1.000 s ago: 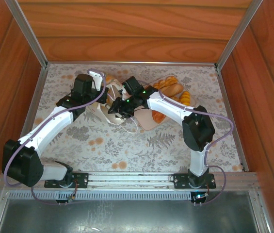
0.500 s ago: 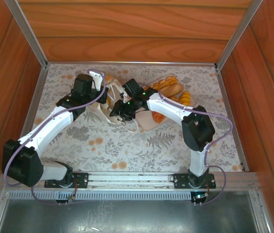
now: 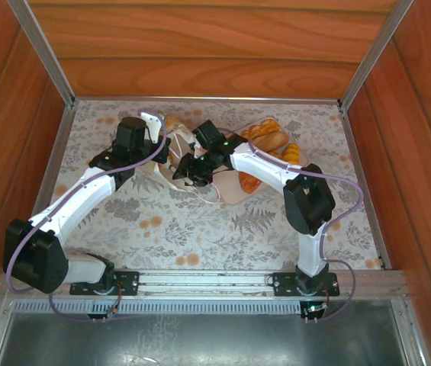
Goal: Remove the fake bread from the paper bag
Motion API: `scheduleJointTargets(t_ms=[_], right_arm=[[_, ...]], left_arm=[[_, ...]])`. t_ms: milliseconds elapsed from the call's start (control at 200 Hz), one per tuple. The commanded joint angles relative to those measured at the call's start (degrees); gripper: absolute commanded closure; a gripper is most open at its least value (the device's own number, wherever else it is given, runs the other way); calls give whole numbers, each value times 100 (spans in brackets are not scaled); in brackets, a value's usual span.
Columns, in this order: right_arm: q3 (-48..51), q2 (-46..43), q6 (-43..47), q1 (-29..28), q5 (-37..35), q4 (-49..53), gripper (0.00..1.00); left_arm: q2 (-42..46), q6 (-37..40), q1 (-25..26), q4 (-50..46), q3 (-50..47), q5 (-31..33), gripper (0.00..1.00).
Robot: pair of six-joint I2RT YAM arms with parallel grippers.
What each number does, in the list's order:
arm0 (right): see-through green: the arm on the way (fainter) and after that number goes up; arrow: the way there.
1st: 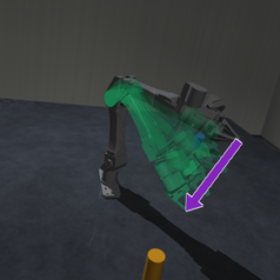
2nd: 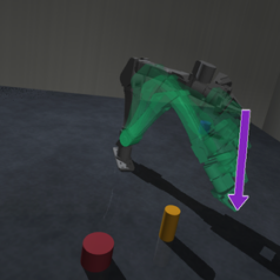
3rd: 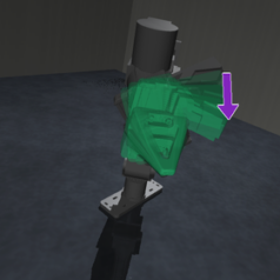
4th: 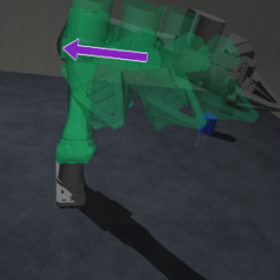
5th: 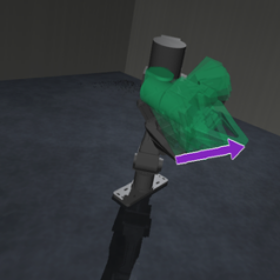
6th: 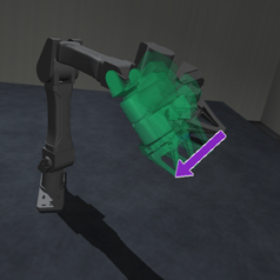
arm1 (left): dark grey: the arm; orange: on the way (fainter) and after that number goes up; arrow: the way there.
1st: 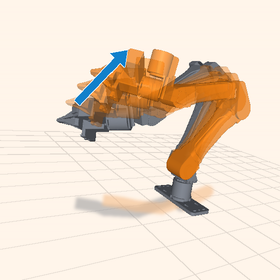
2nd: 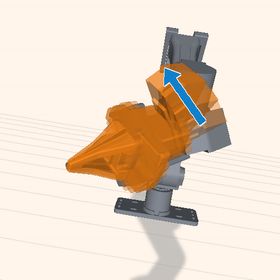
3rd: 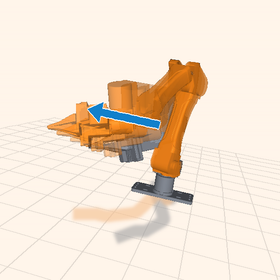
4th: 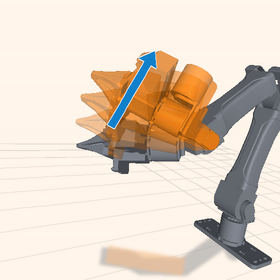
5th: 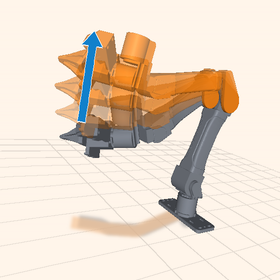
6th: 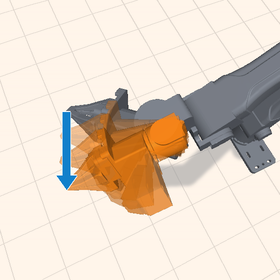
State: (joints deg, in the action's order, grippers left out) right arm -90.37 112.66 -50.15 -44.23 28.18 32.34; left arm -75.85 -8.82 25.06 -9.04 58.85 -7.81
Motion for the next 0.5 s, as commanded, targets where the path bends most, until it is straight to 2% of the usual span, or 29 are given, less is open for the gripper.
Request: scheduleJointTargets(t_ms=[0, 195, 495], right_arm=[[-242, 141, 131, 46, -58, 137, 49], [-509, 113, 628, 3, -404, 758, 64], [-373, -490, 1260, -116, -1177, 1404, 70]], left_arm=[[36, 63, 53, 139, 30, -229, 100], [54, 21, 52, 147, 35, -125, 100], [62, -75, 54, 248, -25, 115, 100]])
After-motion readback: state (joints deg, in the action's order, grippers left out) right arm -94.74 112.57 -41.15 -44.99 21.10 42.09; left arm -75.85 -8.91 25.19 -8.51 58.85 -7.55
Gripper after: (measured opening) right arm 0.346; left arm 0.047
